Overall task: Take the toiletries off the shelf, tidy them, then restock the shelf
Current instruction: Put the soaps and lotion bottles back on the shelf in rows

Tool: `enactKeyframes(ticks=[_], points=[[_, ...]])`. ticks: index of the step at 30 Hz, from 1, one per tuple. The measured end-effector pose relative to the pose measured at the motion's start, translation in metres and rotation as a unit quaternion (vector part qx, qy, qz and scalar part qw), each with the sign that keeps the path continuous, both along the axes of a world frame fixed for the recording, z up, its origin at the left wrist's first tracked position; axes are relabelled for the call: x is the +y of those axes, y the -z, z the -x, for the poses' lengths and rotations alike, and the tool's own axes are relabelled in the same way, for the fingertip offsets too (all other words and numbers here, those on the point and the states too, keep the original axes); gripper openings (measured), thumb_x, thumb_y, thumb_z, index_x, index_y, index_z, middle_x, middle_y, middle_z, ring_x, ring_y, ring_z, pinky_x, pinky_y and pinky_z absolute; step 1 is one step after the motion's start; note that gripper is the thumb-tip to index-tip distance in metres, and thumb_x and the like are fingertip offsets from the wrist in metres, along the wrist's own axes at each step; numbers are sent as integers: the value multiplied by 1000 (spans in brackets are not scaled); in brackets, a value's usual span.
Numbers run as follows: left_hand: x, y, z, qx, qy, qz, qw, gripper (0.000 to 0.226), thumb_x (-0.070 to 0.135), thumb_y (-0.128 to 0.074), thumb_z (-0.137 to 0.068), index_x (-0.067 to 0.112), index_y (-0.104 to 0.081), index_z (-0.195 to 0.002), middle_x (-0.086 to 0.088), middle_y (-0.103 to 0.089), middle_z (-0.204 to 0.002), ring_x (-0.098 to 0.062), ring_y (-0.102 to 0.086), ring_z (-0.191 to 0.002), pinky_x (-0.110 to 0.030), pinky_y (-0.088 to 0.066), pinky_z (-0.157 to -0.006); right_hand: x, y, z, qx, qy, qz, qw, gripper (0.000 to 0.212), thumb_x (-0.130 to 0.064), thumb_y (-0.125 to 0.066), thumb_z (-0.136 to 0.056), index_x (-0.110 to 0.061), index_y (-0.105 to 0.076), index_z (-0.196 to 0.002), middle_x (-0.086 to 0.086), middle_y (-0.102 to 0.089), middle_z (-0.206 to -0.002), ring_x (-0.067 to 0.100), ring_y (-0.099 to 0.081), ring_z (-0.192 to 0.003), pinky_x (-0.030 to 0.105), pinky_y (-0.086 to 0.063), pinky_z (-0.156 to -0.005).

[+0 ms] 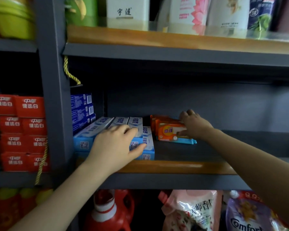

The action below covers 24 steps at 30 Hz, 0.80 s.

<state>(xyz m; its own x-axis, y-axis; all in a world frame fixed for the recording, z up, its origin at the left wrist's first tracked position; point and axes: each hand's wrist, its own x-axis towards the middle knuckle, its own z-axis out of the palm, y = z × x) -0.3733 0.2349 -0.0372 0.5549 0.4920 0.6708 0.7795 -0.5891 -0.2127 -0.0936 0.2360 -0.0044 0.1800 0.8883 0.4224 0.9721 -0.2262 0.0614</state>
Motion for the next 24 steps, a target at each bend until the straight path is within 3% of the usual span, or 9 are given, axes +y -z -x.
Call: enactKeyframes(ticks=[4,6,9,10,13,16,19,22,24], points=[[-1,2,-4,-19,-4,-20,1000,57,61,-18,-80,26,-53,-109,9,-60,-107,-11,-57,-92,-22,-33,-54,11,4,10,-91,2,1,996,66,-37,-66,-82,-17,-32,-135,7,-43,-130,27,-46,-118,43,-49,-85],[-2,3,-5,-22,-6,-28,999,55,60,-17,-79,26,-52,-105,8,-59,-104,-12,-57,-90,-23,-30,-53,11,4,12,-102,13,4,995,62,-37,-62,-85,-18,-32,-136,7,-45,-130,28,-47,-119,43,-46,-88],[-3,3,-6,-21,-19,-30,999,56,58,-14,-79,25,-50,-108,6,-57,-108,-14,-55,-96,-25,-34,-59,-2,-5,14,-155,17,2,988,54,-43,-55,-88,-21,-38,-135,7,-47,-132,28,-44,-122,41,-36,-100],[-4,2,-6,-22,-15,-26,999,56,57,-17,-81,23,-52,-109,4,-58,-109,-16,-55,-99,-27,-37,-65,-11,-10,16,-134,3,-23,991,49,-43,-53,-90,-20,-43,-131,7,-49,-130,28,-45,-120,40,-36,-99],[-15,3,-4,-55,70,-41,995,52,43,-33,-85,8,-60,-111,-8,-63,-105,-28,-59,-100,-36,-47,-75,-55,-13,26,-23,-121,-159,980,28,-30,-54,-91,-11,-58,-110,11,-60,-108,31,-55,-101,41,-47,-81],[-30,18,-12,-110,163,-141,970,40,26,-49,-82,0,-61,-109,-15,-63,-103,-33,-57,-102,-41,-49,-82,-119,5,40,-33,-215,-248,944,17,-22,-52,-87,-9,-61,-93,5,-62,-80,27,-59,-73,34,-47,-60],[-50,45,-26,-128,253,-159,946,31,18,-54,-80,0,-63,-104,-14,-63,-101,-31,-54,-102,-40,-45,-86,-169,44,40,-24,-213,-163,963,17,-20,-54,-84,-7,-64,-90,4,-62,-69,28,-60,-61,31,-47,-55],[-74,85,-43,-112,312,-110,937,24,13,-57,-78,2,-67,-97,-12,-66,-92,-32,-60,-92,-40,-50,-77,-203,93,26,15,-180,16,983,14,-18,-59,-87,-10,-67,-96,5,-66,-84,27,-63,-77,29,-44,-66],[-87,111,-52,-92,338,-92,932,18,9,-59,-76,3,-69,-90,-10,-66,-87,-32,-62,-88,-40,-51,-73,-223,125,17,26,-180,73,981,19,-23,-53,-88,-12,-68,-95,5,-68,-90,26,-63,-83,31,-46,-66]])
